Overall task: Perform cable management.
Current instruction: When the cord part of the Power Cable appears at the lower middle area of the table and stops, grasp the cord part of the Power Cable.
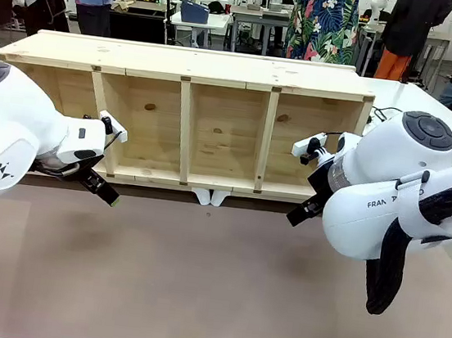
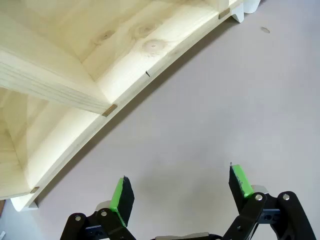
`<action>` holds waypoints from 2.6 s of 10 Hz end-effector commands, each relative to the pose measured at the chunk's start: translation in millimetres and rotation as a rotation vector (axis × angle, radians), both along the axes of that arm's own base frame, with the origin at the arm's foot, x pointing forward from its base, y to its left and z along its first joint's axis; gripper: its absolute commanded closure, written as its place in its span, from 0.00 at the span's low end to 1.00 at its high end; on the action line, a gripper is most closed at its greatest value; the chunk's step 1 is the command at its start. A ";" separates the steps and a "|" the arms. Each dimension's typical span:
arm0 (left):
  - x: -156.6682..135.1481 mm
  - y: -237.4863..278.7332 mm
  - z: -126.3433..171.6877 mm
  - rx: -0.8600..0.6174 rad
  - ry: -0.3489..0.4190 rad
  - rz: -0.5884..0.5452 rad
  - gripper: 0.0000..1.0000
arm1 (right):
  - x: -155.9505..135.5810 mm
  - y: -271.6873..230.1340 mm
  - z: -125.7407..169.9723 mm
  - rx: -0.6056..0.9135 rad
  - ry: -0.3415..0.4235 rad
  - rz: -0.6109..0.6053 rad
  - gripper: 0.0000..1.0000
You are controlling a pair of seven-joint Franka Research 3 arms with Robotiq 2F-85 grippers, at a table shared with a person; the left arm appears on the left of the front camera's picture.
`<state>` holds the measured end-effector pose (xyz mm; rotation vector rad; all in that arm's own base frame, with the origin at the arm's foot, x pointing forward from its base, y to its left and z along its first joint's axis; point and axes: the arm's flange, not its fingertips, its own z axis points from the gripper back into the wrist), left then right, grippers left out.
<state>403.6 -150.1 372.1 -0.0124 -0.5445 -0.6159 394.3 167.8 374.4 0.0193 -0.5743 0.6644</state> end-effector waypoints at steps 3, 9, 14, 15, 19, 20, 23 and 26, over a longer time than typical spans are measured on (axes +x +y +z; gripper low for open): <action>-0.1 -0.1 -0.1 0.000 0.000 0.000 0.00 | 0.0 0.0 0.0 0.000 0.000 0.000 0.00; -0.1 -0.1 -0.1 0.000 0.000 0.000 0.00 | 0.0 0.0 0.0 0.000 0.000 0.000 0.00; -34.7 8.7 24.3 0.032 -0.045 -0.022 0.00 | -35.4 -6.4 35.7 -0.017 -0.068 -0.045 0.00; -46.9 12.8 34.0 0.043 -0.065 -0.024 0.00 | -48.7 -13.3 47.7 -0.013 -0.095 -0.060 0.00; -108.0 48.6 81.2 0.055 -0.179 0.036 0.00 | -110.9 -52.1 94.4 0.009 -0.194 -0.163 0.00; -124.5 61.6 92.5 0.056 -0.207 0.046 0.00 | -126.0 -61.6 103.6 0.015 -0.215 -0.192 0.00; -175.9 103.6 109.8 0.055 -0.279 0.121 0.00 | -174.3 -86.4 124.3 0.042 -0.278 -0.273 0.00; -217.6 143.1 110.7 -0.012 -0.329 0.217 0.00 | -210.7 -104.1 130.9 0.067 -0.313 -0.341 0.00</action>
